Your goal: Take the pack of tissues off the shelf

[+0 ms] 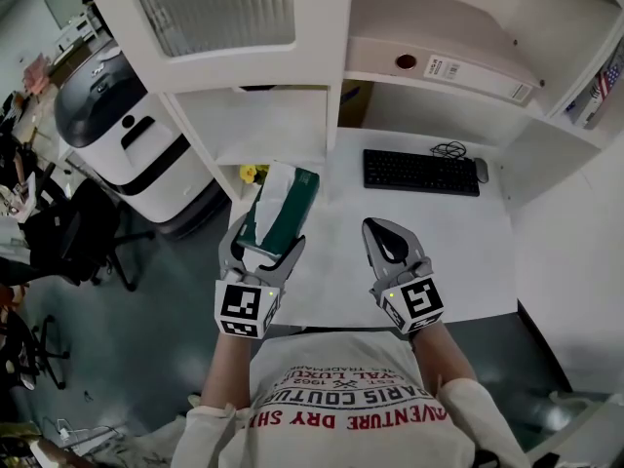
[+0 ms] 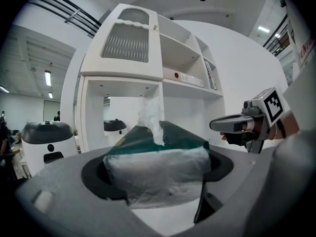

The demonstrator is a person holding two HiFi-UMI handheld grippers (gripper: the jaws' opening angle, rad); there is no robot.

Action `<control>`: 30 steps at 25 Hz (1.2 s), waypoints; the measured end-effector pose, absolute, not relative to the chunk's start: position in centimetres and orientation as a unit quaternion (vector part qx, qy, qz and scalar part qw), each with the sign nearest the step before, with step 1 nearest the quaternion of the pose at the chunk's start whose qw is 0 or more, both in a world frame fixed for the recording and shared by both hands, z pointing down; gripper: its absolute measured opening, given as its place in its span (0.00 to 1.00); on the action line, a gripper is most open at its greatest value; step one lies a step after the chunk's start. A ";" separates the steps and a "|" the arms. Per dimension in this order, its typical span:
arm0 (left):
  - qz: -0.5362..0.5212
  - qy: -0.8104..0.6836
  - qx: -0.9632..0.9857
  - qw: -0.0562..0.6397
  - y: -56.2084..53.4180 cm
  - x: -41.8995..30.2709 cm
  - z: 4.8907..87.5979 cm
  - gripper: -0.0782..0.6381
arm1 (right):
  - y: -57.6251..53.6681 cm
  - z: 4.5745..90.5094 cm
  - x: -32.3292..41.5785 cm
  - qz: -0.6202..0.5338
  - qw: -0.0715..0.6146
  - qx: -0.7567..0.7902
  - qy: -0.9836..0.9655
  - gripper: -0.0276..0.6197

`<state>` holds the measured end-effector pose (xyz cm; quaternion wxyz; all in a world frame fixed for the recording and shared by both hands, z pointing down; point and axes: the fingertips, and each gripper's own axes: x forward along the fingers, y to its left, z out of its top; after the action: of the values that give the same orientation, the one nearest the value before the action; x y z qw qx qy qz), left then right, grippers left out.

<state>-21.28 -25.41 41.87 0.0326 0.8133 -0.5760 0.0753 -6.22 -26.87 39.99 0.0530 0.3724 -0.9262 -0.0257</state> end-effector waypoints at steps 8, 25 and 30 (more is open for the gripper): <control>0.076 -0.575 0.814 0.033 -25.9 -21.6 41.5 0.72 | -26.9 39.4 -7.2 -0.041 0.052 0.361 -0.930 0.04; 0.078 -0.571 0.816 0.031 -25.4 -22.0 40.8 0.72 | -26.2 39.1 -8.8 -0.054 0.050 0.356 -0.932 0.04; 0.074 -0.570 0.818 0.028 -25.1 -21.8 40.6 0.72 | -25.9 39.0 -8.9 -0.055 0.049 0.354 -0.932 0.04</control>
<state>-21.76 -25.06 40.56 0.0278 0.8178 -0.5701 0.0741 -8.94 -25.89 38.97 0.0494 0.3535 -0.9325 -0.0550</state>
